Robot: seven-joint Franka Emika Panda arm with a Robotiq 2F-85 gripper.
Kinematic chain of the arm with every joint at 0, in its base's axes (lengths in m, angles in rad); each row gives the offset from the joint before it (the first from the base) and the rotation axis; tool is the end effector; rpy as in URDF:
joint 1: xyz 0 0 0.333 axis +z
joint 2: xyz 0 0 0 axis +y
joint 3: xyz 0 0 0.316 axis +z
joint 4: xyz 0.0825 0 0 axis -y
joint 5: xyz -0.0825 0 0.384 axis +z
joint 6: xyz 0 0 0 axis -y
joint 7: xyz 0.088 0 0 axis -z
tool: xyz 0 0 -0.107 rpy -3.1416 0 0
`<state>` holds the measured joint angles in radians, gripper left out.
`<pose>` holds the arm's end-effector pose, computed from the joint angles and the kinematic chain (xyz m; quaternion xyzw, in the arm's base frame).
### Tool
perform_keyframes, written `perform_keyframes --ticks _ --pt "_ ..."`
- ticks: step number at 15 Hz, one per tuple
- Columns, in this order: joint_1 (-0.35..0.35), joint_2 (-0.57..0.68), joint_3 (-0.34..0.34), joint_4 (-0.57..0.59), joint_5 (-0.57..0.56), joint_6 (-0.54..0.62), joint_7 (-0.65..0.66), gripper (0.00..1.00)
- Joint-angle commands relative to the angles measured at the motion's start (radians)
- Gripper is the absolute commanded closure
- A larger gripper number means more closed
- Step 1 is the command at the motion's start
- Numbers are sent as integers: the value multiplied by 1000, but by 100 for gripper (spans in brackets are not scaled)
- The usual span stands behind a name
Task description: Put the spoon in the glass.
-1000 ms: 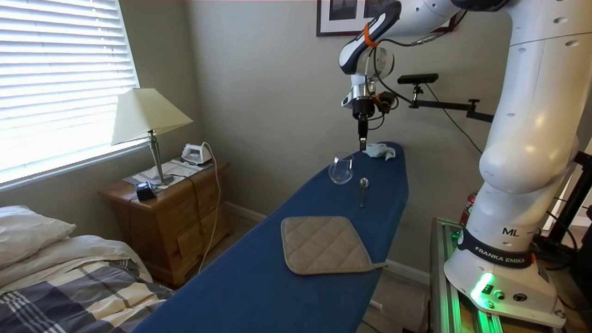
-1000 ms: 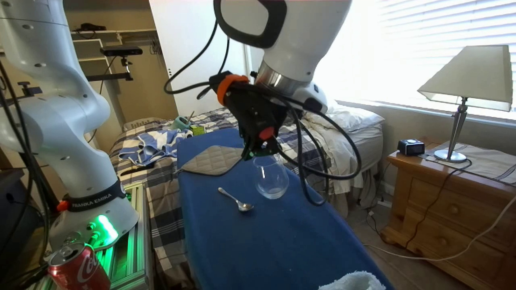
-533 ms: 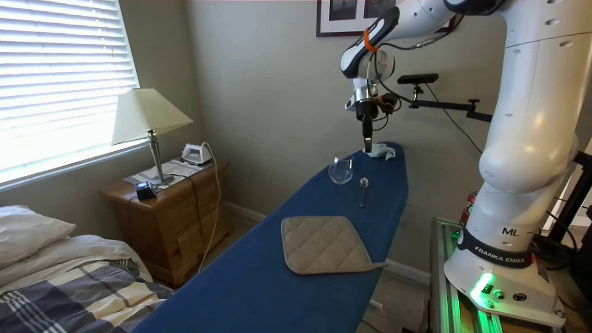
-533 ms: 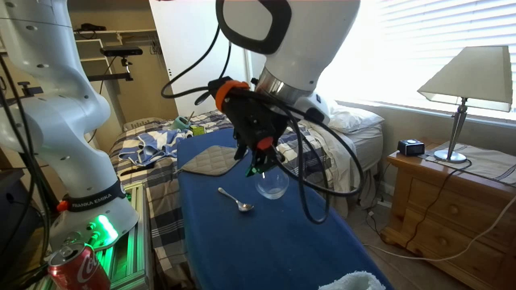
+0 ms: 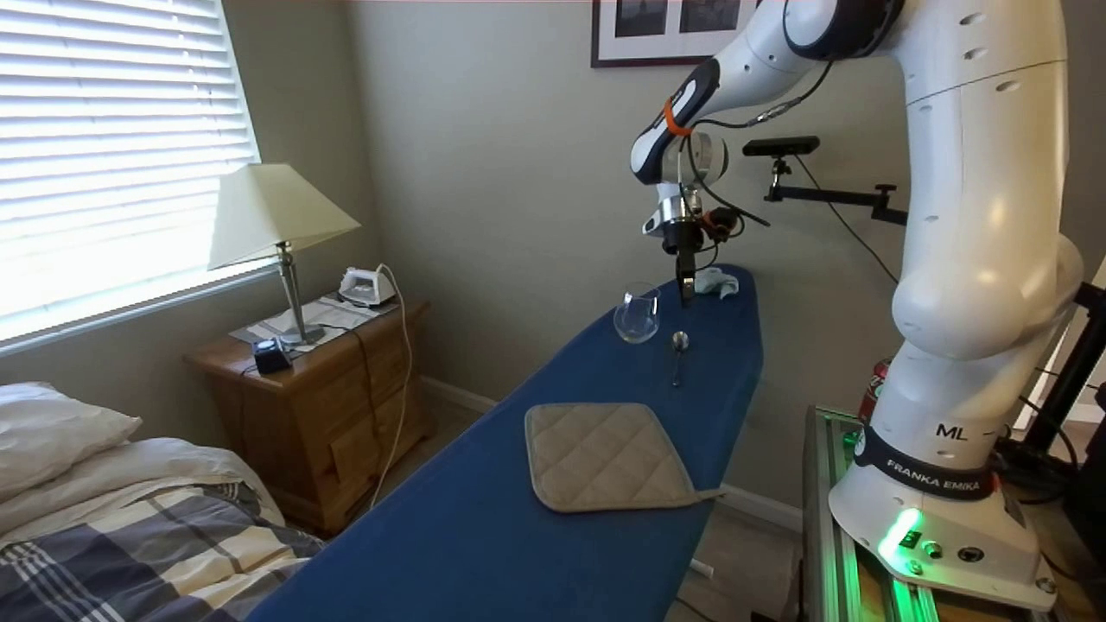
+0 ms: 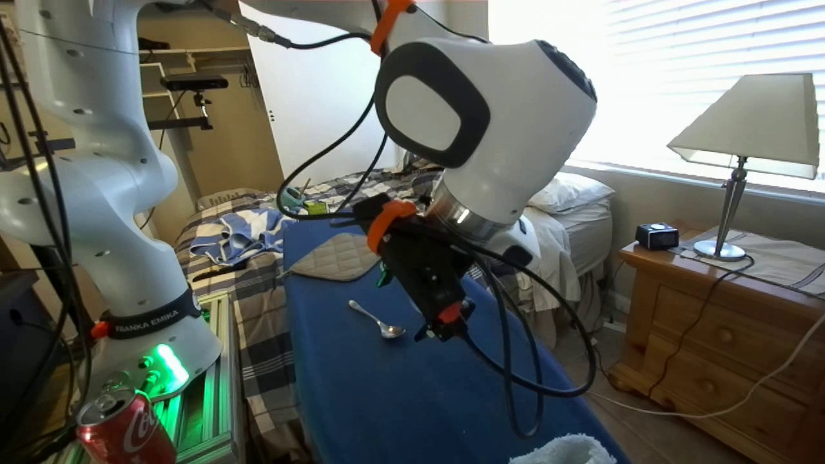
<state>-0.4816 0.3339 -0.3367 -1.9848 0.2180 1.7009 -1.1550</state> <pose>0.3801 -0.3717 0.2747 -0.9495 -0.1076 0.1234 0.2678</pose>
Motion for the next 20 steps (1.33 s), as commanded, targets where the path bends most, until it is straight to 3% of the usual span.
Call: perform_keyframes --ticks 1,16,17,18,20 --pt "-31 61 27 44 41 11 -35 0" --pt "-45 115 69 10 109 19 -27 0" --pt "-47 114 69 10 112 12 -24 10" --pt "-48 113 70 11 116 0 -20 1" --pt "-50 108 69 12 127 -19 -16 0"
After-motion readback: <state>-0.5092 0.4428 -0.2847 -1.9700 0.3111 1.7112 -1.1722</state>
